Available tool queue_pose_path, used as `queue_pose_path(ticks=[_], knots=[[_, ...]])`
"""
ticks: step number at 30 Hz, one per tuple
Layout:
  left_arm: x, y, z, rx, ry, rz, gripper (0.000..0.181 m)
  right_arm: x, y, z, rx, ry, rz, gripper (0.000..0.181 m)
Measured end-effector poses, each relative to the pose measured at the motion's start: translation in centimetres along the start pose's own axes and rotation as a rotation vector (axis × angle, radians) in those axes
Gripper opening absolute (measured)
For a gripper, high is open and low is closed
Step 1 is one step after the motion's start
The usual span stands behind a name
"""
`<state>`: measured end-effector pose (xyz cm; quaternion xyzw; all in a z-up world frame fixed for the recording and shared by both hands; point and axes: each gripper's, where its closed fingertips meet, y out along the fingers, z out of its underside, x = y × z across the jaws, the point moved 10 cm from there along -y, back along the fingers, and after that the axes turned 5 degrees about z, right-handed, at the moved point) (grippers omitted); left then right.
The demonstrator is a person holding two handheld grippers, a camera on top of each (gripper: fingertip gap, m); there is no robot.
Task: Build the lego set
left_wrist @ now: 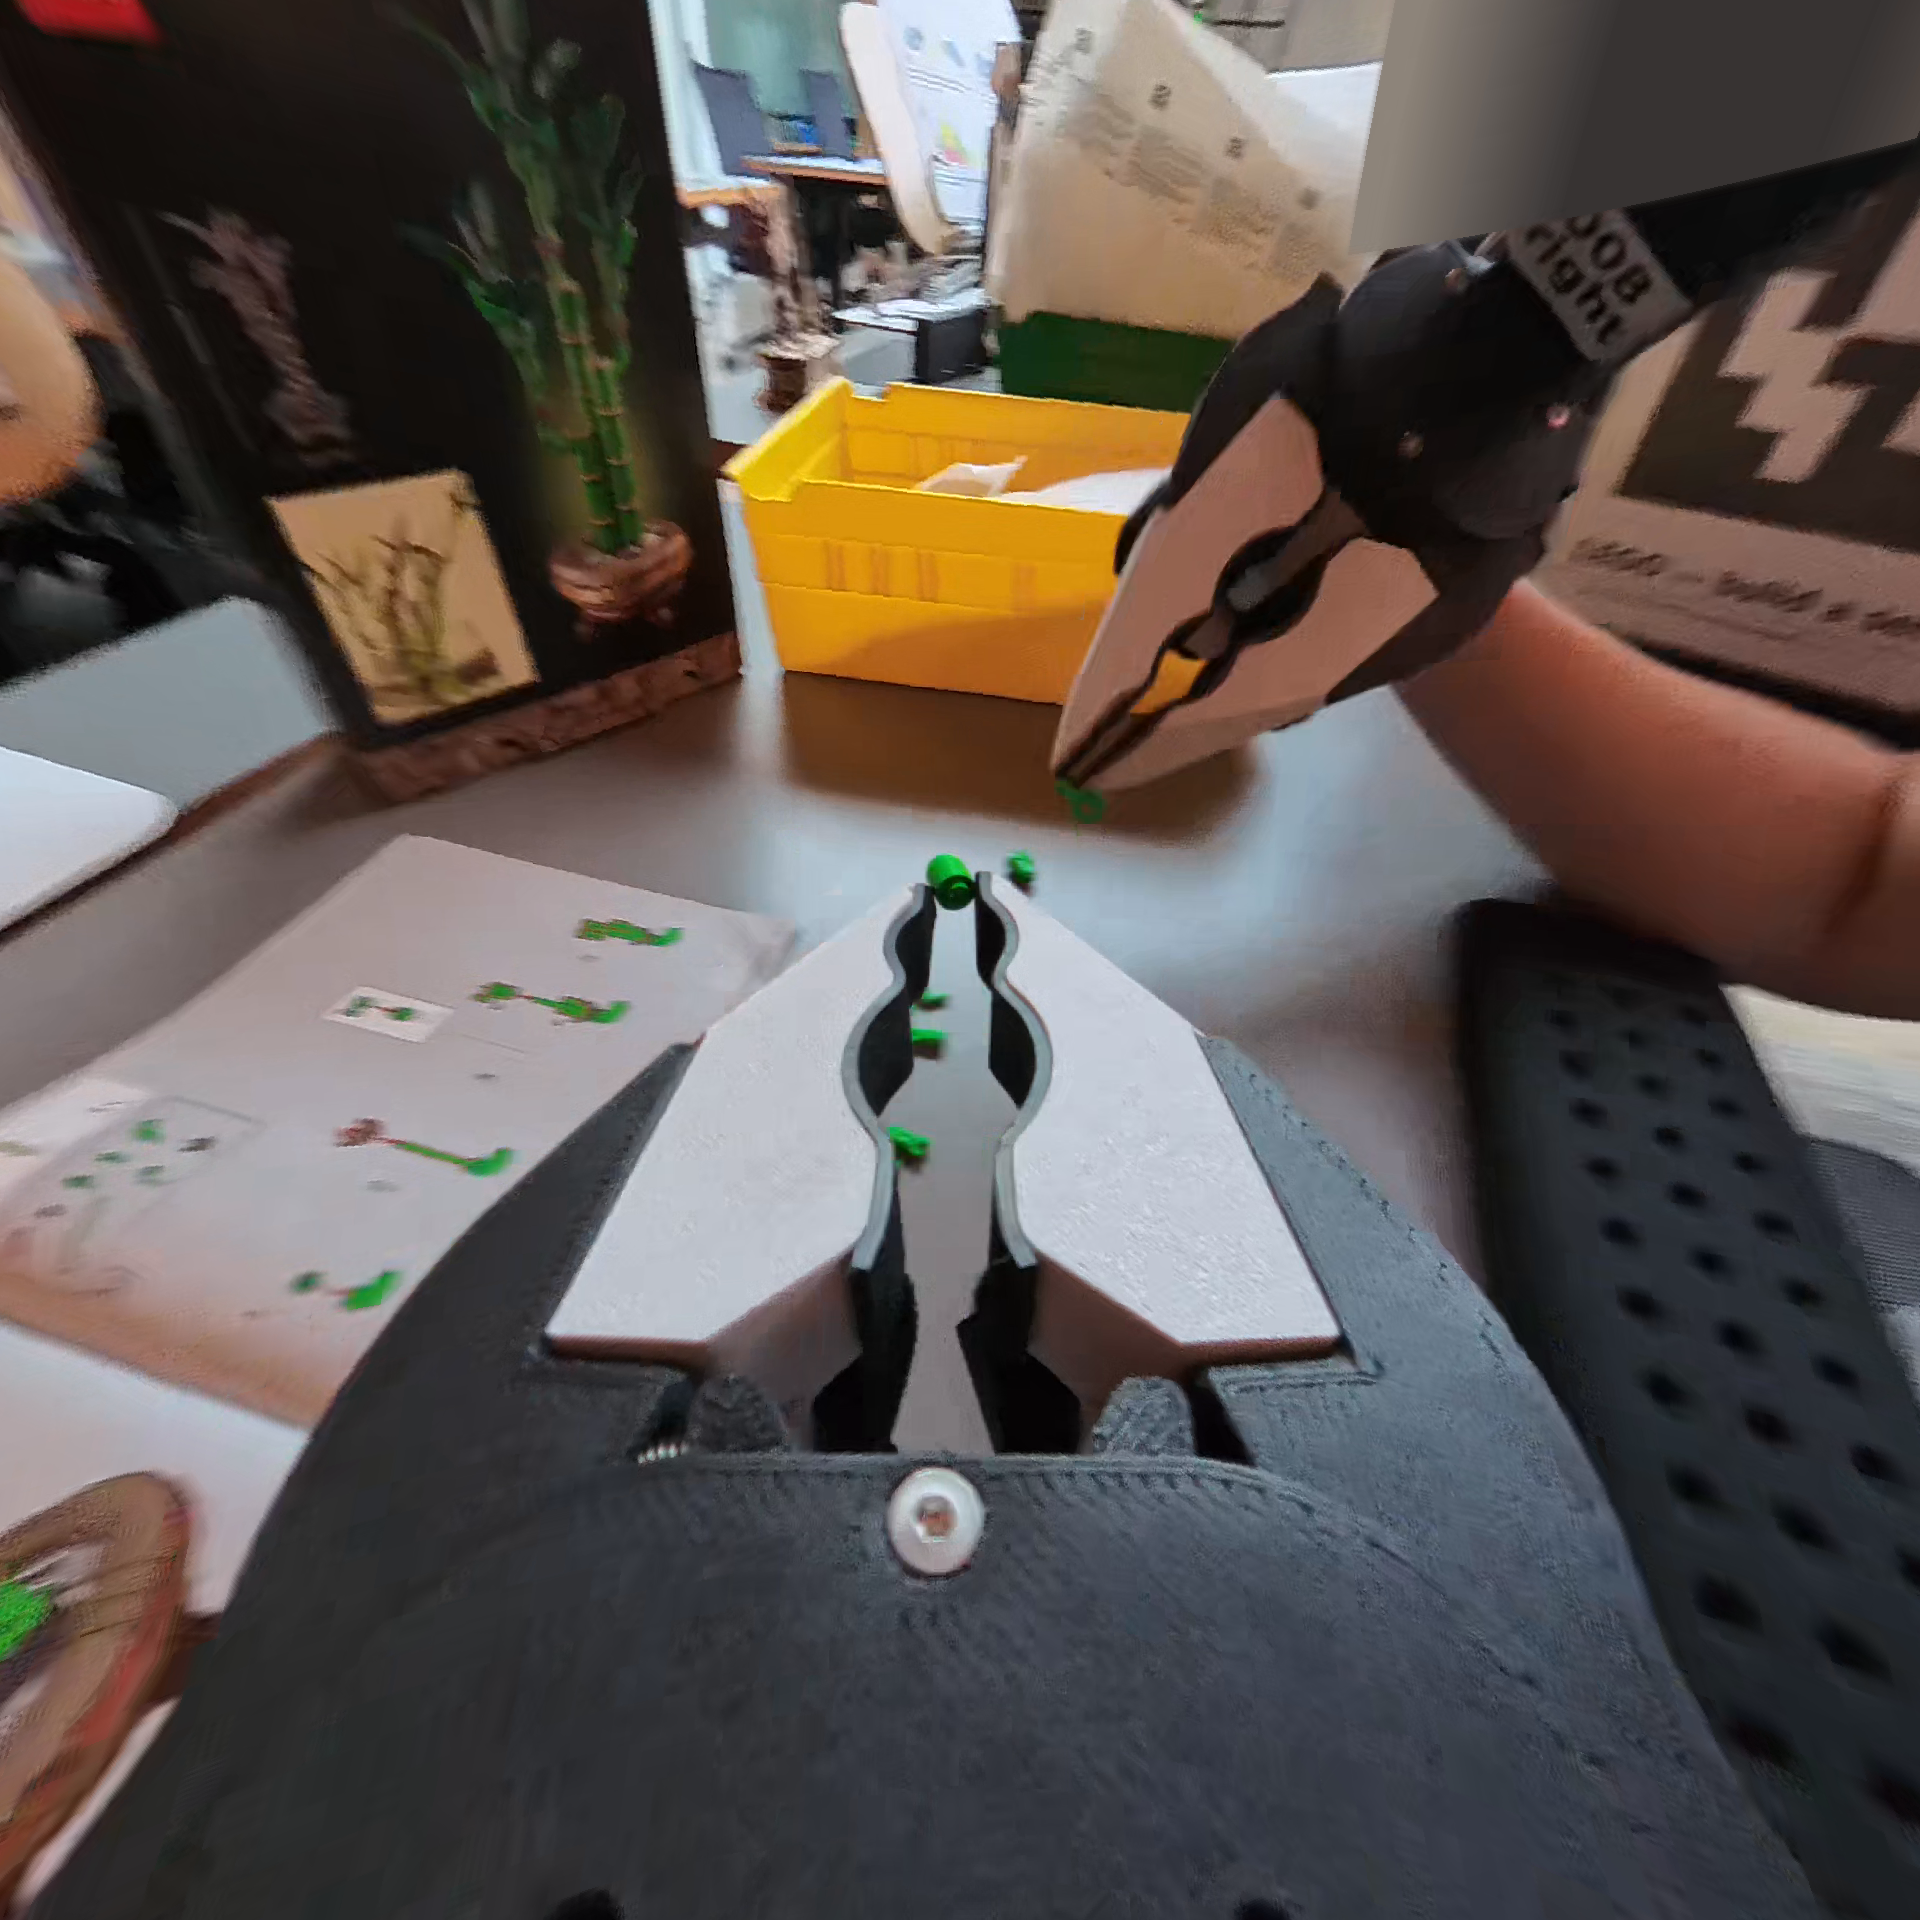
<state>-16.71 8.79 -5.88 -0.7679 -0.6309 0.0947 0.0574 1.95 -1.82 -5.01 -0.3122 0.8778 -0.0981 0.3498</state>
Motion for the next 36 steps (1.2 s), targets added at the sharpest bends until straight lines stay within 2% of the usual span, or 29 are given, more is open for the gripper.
queue_pose_path(ticks=[4,11,19,25,36], knots=[[0.5,-0.1,-0.2,-0.058,-0.277,0.247,0.005,0.2,-0.6,-3.7,0.028,-0.286,0.052,0.000],[1.6,-0.7,0.0,-0.147,-0.462,0.347,0.005,-0.2,1.9,-5.4,0.138,-0.452,0.036,0.000],[2.3,-1.6,-0.4,-0.259,-0.517,0.341,0.004,-1.8,3.2,-7.8,0.123,-0.453,0.055,0.000],[2.6,-1.8,-0.4,-0.317,-0.591,0.417,0.004,-2.0,2.9,-8.2,0.068,-0.423,0.046,0.000],[2.8,-1.8,-0.3,-0.314,-0.627,0.440,0.004,-1.9,2.9,-8.5,0.059,-0.418,0.050,0.000]])
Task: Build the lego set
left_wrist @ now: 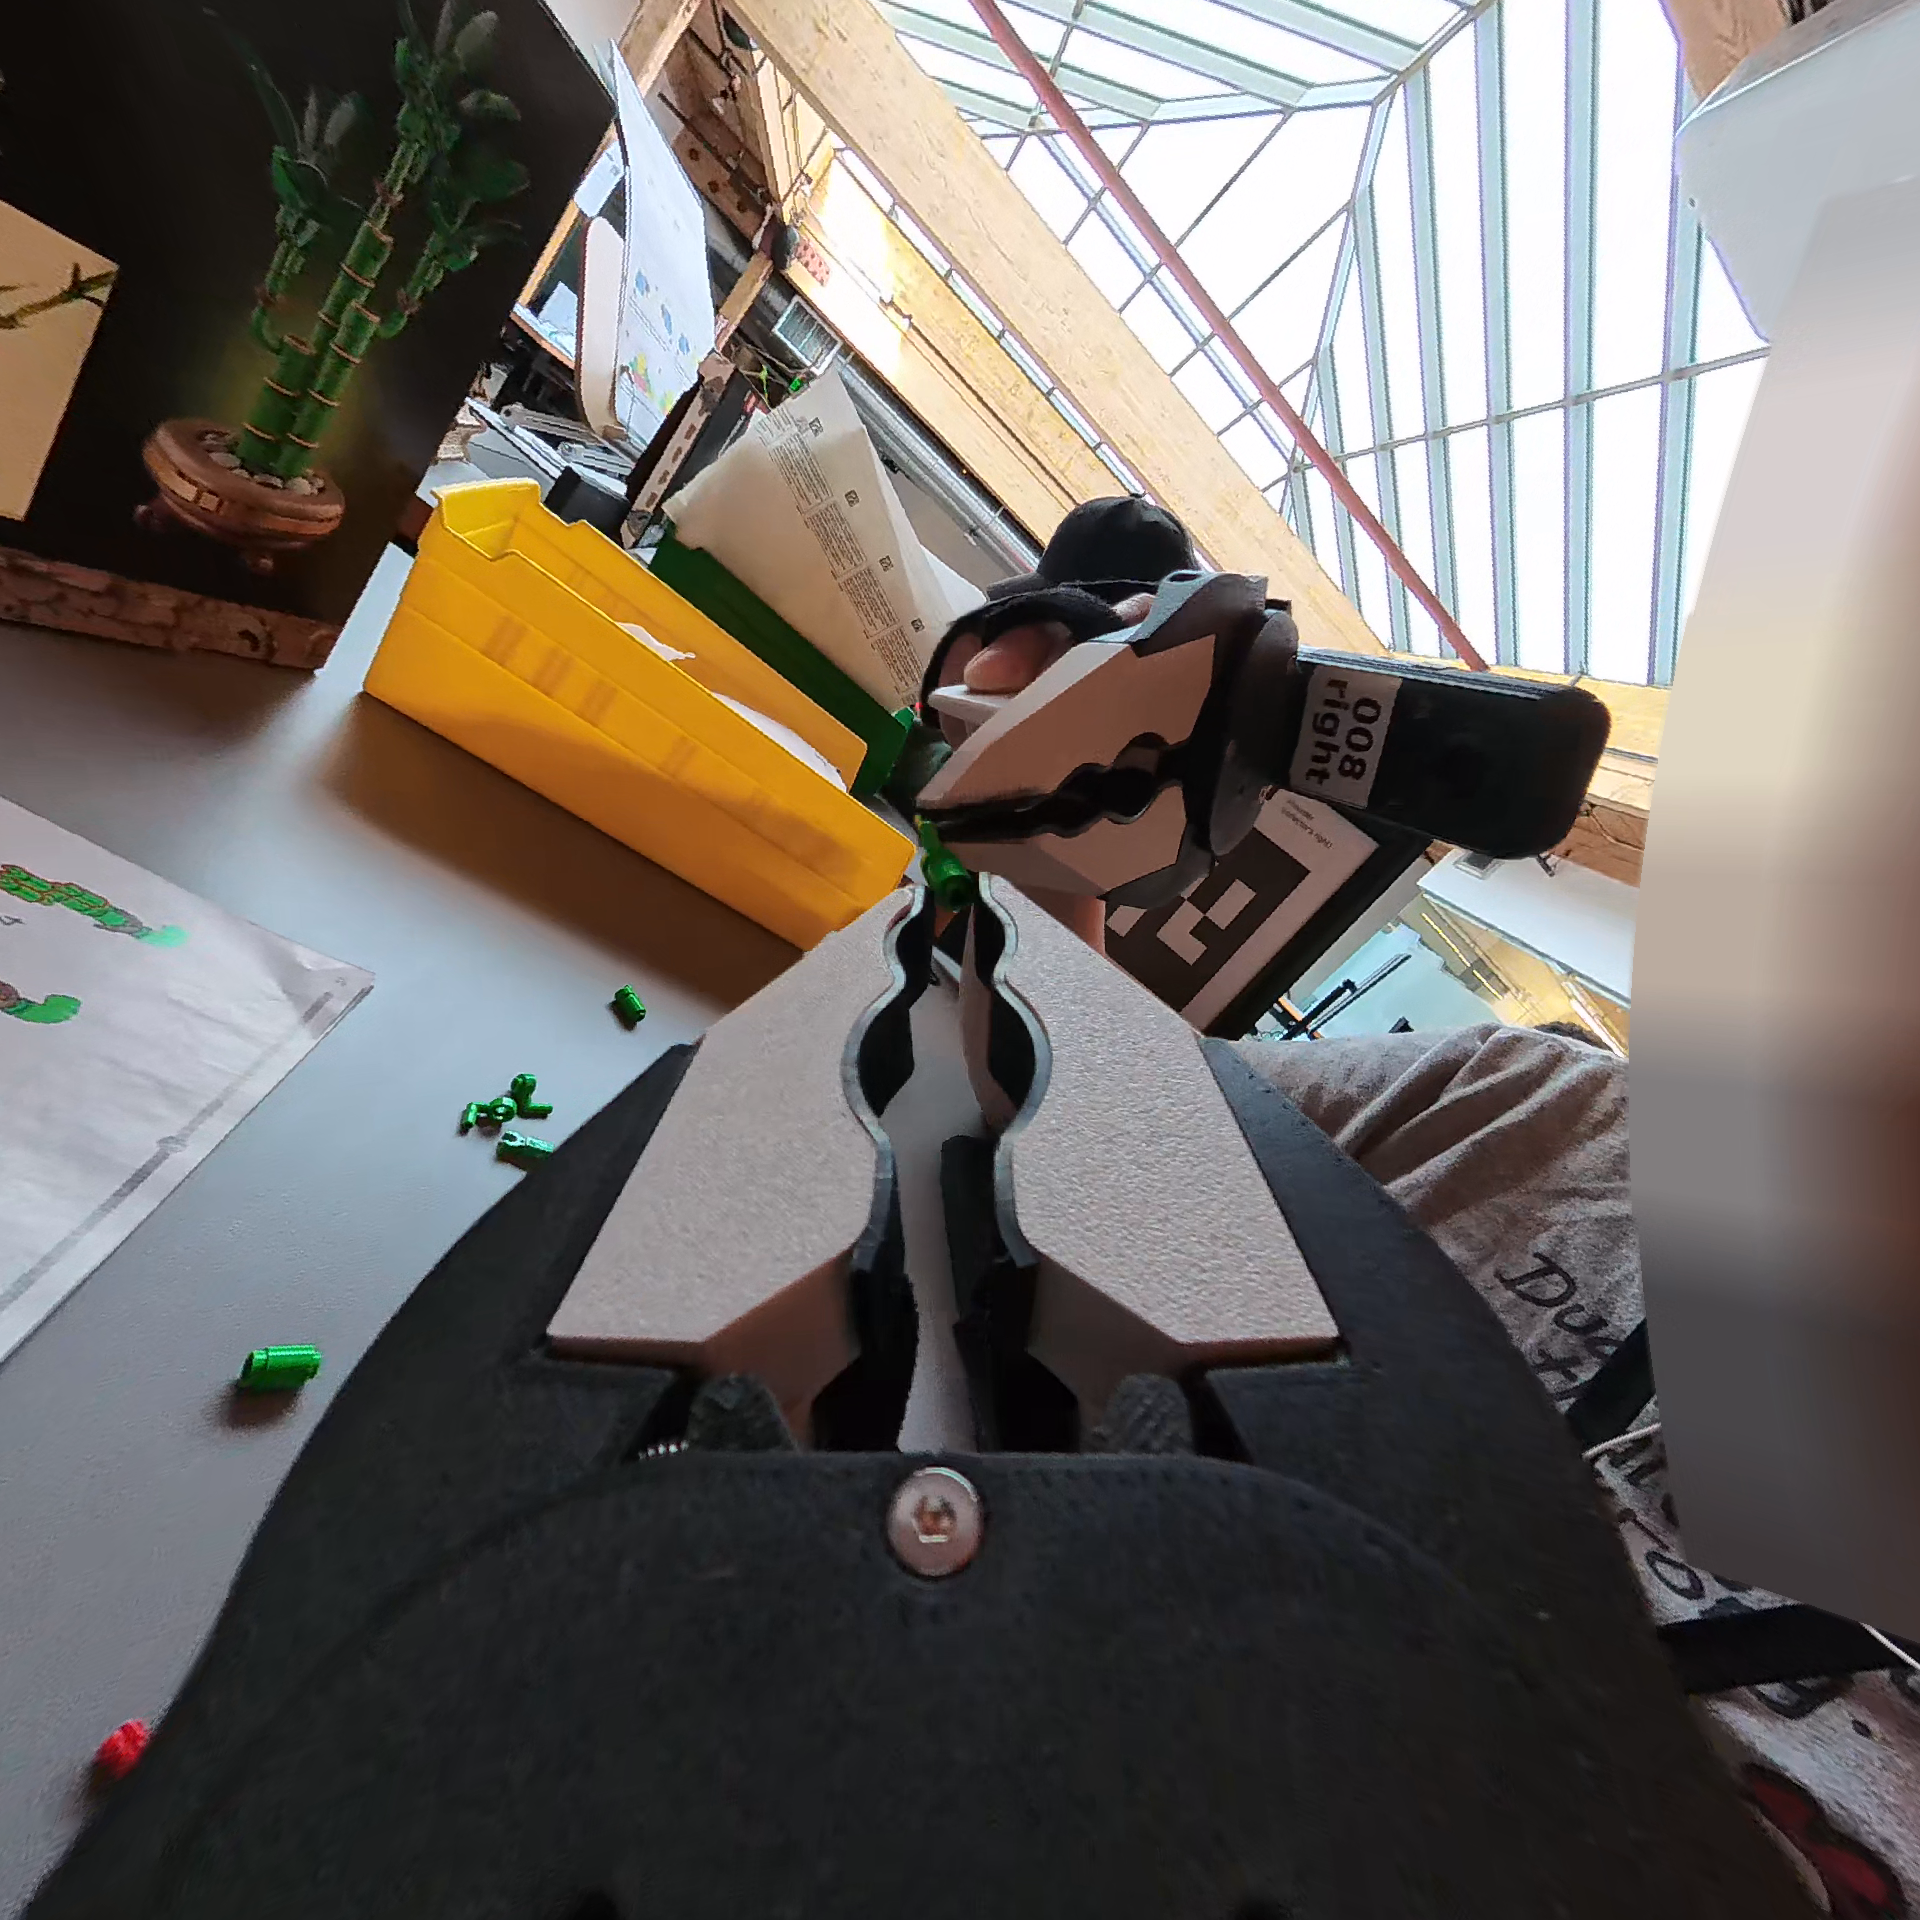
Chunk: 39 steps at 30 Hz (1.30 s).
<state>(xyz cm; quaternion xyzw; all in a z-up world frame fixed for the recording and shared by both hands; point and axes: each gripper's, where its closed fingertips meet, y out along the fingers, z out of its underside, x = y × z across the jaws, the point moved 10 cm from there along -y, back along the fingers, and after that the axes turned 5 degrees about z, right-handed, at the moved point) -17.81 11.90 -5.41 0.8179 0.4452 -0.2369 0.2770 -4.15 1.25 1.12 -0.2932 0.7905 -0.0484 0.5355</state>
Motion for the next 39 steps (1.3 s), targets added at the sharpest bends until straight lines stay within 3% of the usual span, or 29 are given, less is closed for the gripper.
queue_pose_path(ticks=[19,37,39], knots=[[0.4,-0.5,-0.2,0.008,-0.051,-0.076,0.004,-0.2,1.2,0.2,0.049,0.149,-0.025,0.000],[0.0,-0.6,-0.3,0.127,-0.099,0.022,0.003,0.4,0.3,-0.2,-0.107,0.074,-0.044,0.000],[0.0,-0.4,-0.1,0.136,-0.094,0.018,0.004,0.6,0.2,-0.8,-0.180,0.089,-0.080,0.000]])
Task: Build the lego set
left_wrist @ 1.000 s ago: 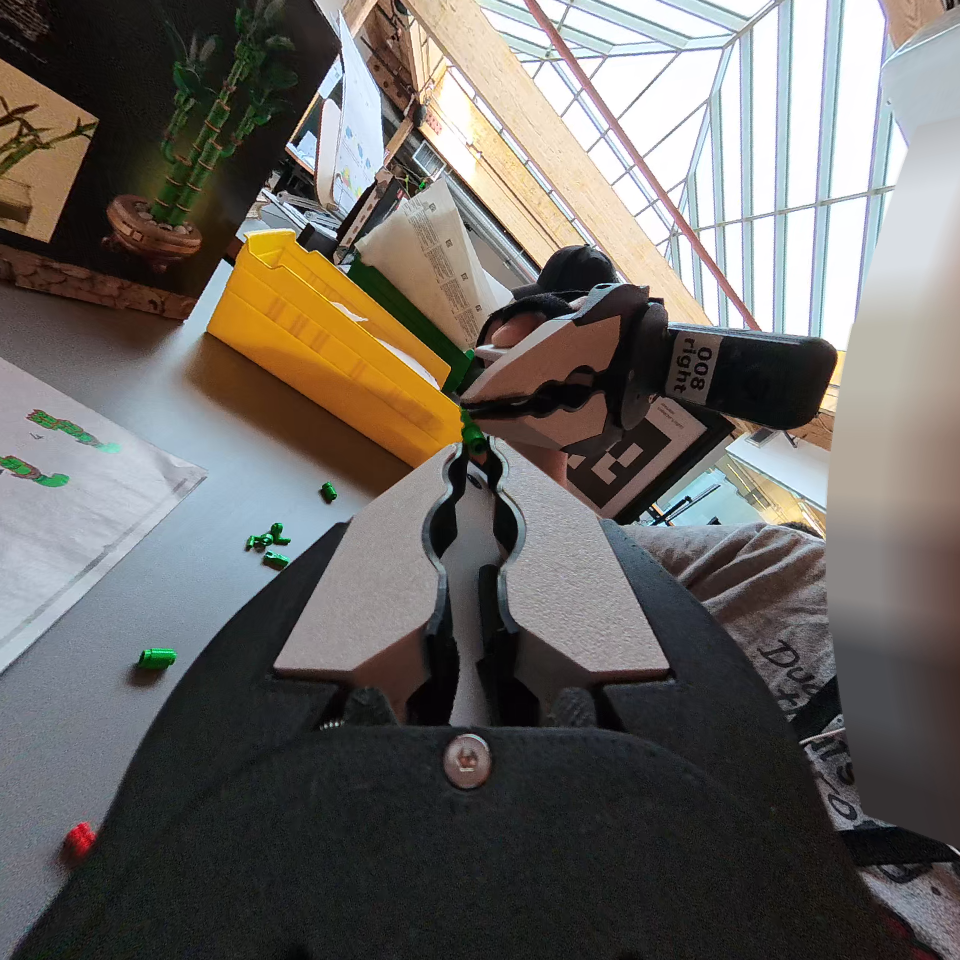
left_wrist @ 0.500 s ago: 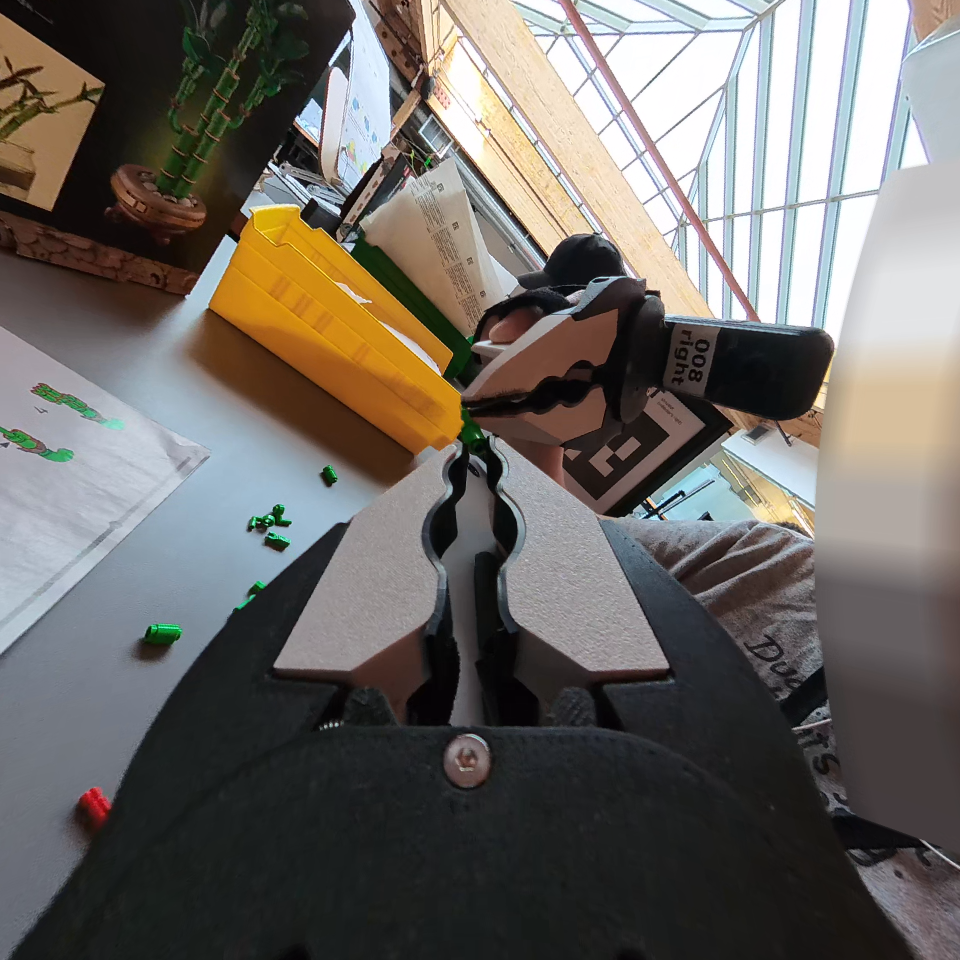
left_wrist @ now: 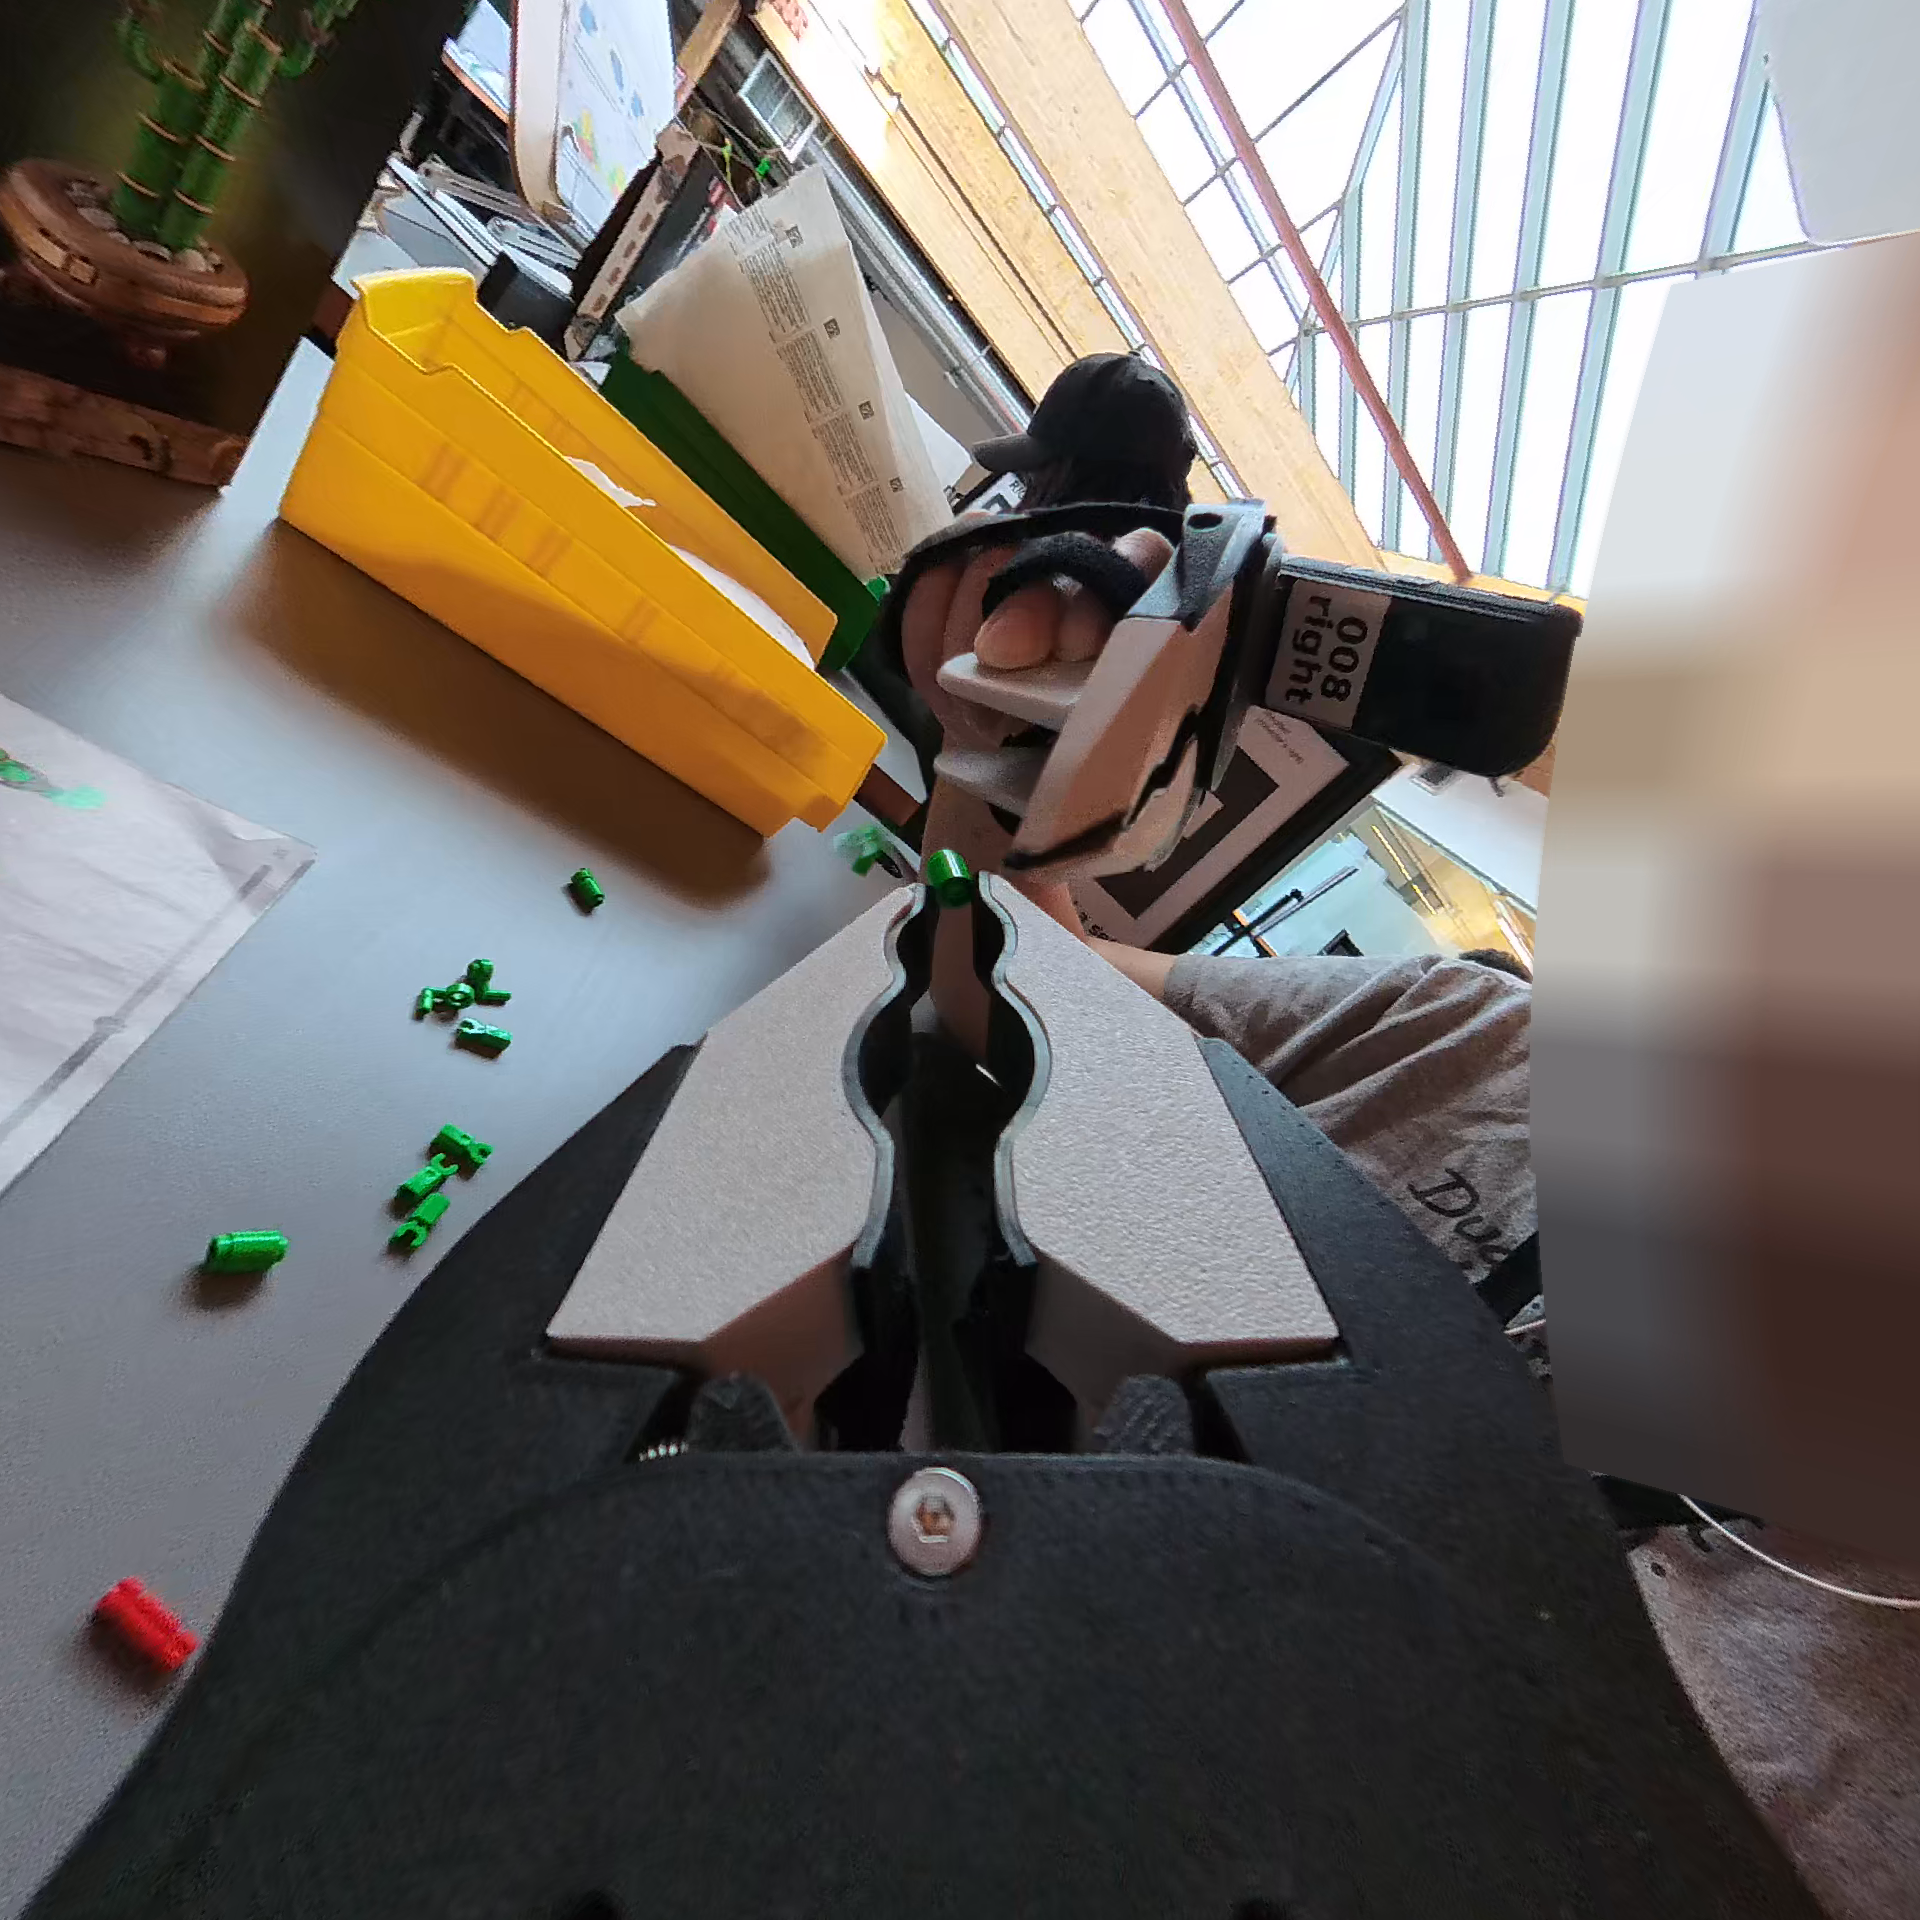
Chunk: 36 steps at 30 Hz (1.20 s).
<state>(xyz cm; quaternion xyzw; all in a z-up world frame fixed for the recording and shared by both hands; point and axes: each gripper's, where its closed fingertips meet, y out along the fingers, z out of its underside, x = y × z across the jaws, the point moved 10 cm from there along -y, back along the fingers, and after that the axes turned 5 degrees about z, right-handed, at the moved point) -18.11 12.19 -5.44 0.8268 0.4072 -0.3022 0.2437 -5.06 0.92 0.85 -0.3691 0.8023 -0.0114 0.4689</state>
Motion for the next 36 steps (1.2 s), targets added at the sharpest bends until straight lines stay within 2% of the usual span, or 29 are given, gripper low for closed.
queue_pose_path(ticks=[1,3,4,6,10,14,18,22,24,26,28,30,33,36], knots=[[0.0,0.2,0.1,0.005,-0.001,0.010,0.004,0.1,0.2,-0.3,-0.009,0.004,0.004,0.000],[0.0,0.5,0.2,0.010,0.009,0.015,0.004,-0.1,0.7,0.1,0.111,-0.066,0.058,0.000],[0.0,0.5,0.2,0.009,0.009,0.013,0.004,-0.1,0.7,0.2,0.119,-0.074,0.067,0.000],[0.1,0.2,0.2,0.005,0.015,-0.002,0.004,-0.5,0.4,0.4,0.083,-0.020,0.062,0.000],[0.2,-1.1,-0.4,-0.022,0.037,-0.044,0.003,-1.9,-0.6,1.7,0.127,0.072,0.099,0.000],[0.2,-2.7,-0.9,-0.050,0.038,-0.067,0.004,-3.9,-0.8,5.4,0.291,0.238,0.183,0.000],[0.2,-3.9,-1.2,-0.067,0.051,-0.105,0.004,-5.3,-0.7,9.8,0.373,0.548,0.193,0.015],[0.2,-4.5,-1.4,-0.091,0.044,-0.104,0.004,-4.2,1.4,13.8,0.525,0.706,0.117,0.020],[0.3,-4.6,-1.4,-0.091,0.044,-0.115,0.004,-3.4,3.1,14.9,0.544,0.764,0.086,0.018],[0.4,-4.6,-1.4,-0.091,0.040,-0.115,0.004,-2.3,4.9,15.4,0.559,0.750,0.032,0.015],[0.4,-4.6,-1.3,-0.088,0.040,-0.114,0.004,-1.2,6.1,15.7,0.594,0.610,-0.033,0.015],[0.3,-4.6,-1.3,-0.084,0.043,-0.118,0.004,-0.4,6.6,15.8,0.622,0.524,-0.037,0.014],[0.3,-4.5,-1.4,-0.083,0.042,-0.118,0.004,0.1,7.7,15.8,0.582,0.645,-0.044,0.014],[0.3,-4.5,-1.3,-0.085,0.035,-0.111,0.004,0.2,8.4,16.2,0.611,0.655,0.006,0.013]])
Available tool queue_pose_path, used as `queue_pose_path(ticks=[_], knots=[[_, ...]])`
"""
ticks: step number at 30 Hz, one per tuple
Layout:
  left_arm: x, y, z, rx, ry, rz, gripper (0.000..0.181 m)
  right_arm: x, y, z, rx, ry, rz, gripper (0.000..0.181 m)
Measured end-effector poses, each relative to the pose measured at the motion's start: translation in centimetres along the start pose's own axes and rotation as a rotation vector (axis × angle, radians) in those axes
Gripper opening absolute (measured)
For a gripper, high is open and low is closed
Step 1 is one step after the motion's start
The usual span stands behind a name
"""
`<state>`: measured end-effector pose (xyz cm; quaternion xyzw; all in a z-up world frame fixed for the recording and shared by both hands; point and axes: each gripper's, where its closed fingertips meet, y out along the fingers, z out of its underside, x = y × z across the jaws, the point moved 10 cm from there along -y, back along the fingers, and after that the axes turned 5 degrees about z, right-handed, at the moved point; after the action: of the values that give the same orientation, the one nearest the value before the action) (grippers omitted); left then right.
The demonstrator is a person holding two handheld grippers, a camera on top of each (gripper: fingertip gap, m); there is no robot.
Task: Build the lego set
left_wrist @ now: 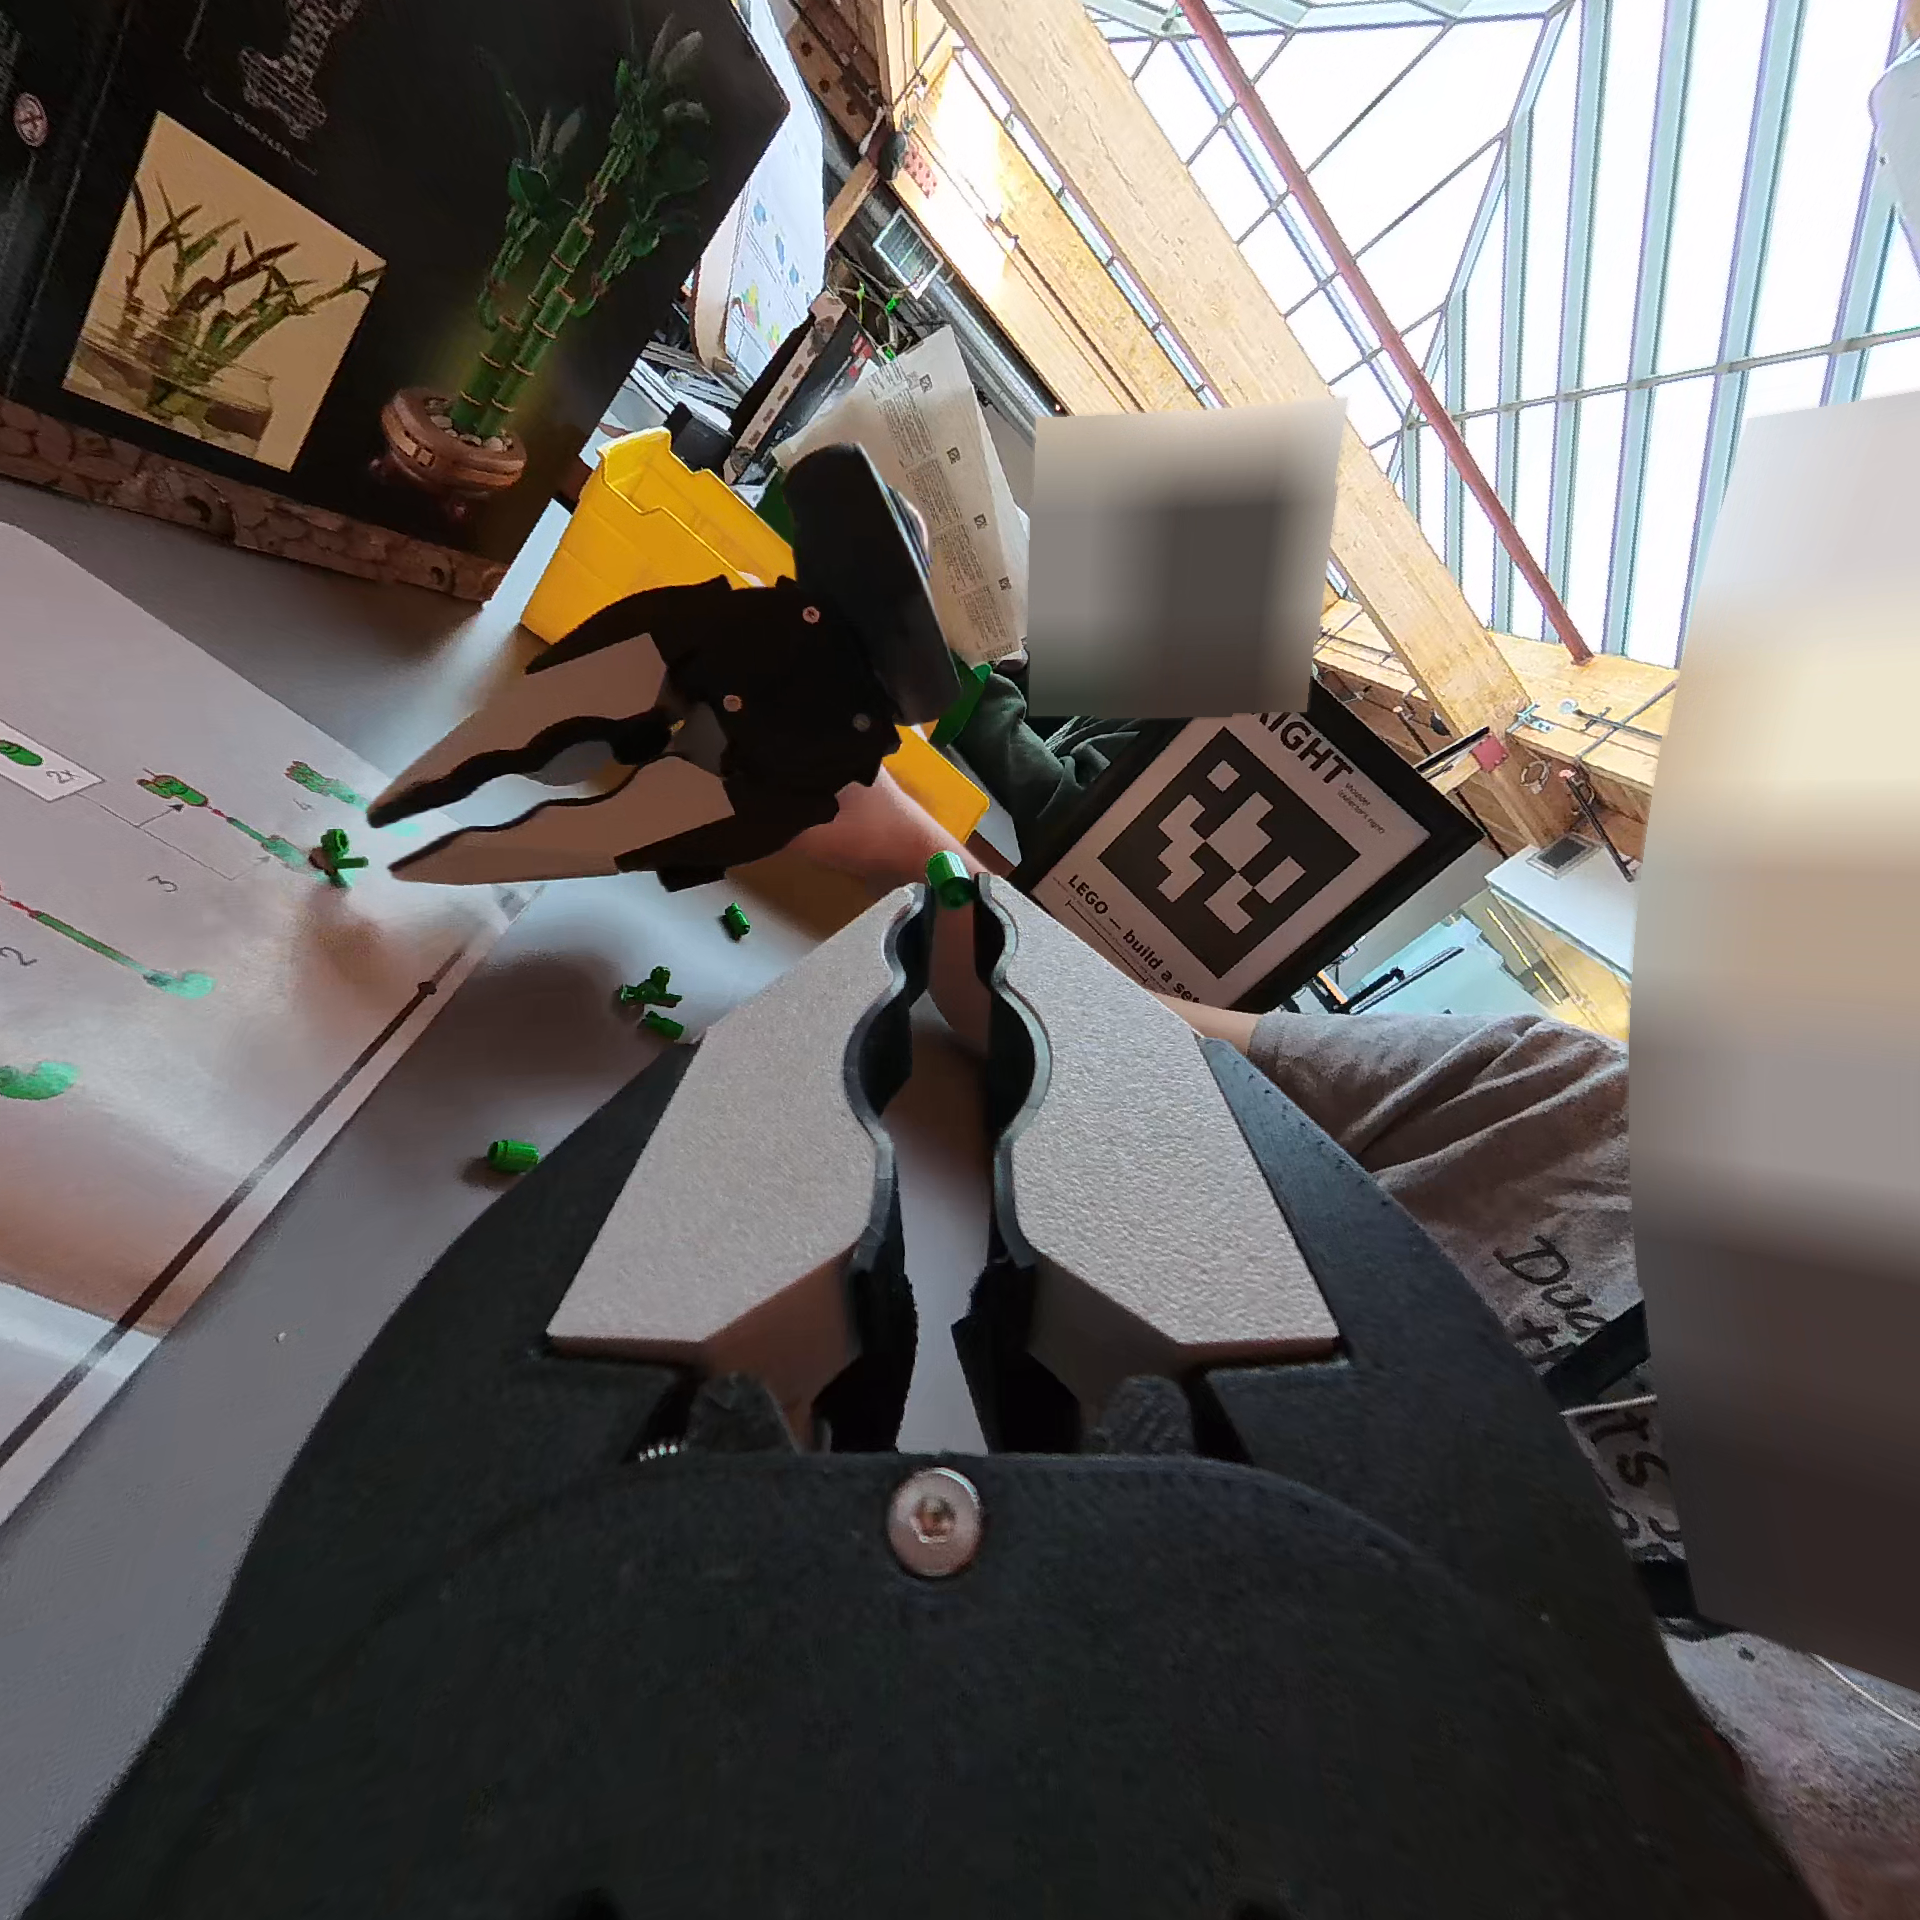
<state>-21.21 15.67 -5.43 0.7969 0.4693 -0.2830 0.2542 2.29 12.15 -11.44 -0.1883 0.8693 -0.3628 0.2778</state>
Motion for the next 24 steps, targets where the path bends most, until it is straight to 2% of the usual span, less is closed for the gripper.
queue_pose_path(ticks=[8,10,12,13,16,17,21,24], knots=[[0.0,0.1,0.1,0.008,-0.003,0.004,0.004,0.1,1.0,0.1,0.004,0.026,0.019,0.007],[0.1,0.2,0.1,0.011,-0.007,0.004,0.004,0.1,1.2,0.1,-0.001,0.012,0.039,0.000],[0.1,0.1,0.1,0.014,-0.010,0.001,0.004,-0.1,0.4,-0.3,-0.037,-0.019,0.066,0.000],[0.2,0.1,0.1,0.018,-0.010,-0.003,0.004,-0.2,-0.5,-0.7,-0.071,-0.030,0.038,0.000],[0.2,0.2,0.3,0.044,-0.009,0.000,0.004,1.8,-5.2,-2.7,-0.329,-0.148,-0.312,0.000],[0.2,0.4,0.4,0.061,-0.009,0.013,0.004,2.4,-6.8,-3.1,-0.417,-0.193,-0.376,0.000],[-0.1,1.4,1.1,0.139,-0.021,0.070,0.004,4.0,-10.5,-3.8,-0.618,-0.255,-0.536,0.000],[-0.4,2.1,1.4,0.156,-0.049,0.117,0.004,4.5,-11.0,-3.7,-0.664,-0.297,-0.490,0.000]])
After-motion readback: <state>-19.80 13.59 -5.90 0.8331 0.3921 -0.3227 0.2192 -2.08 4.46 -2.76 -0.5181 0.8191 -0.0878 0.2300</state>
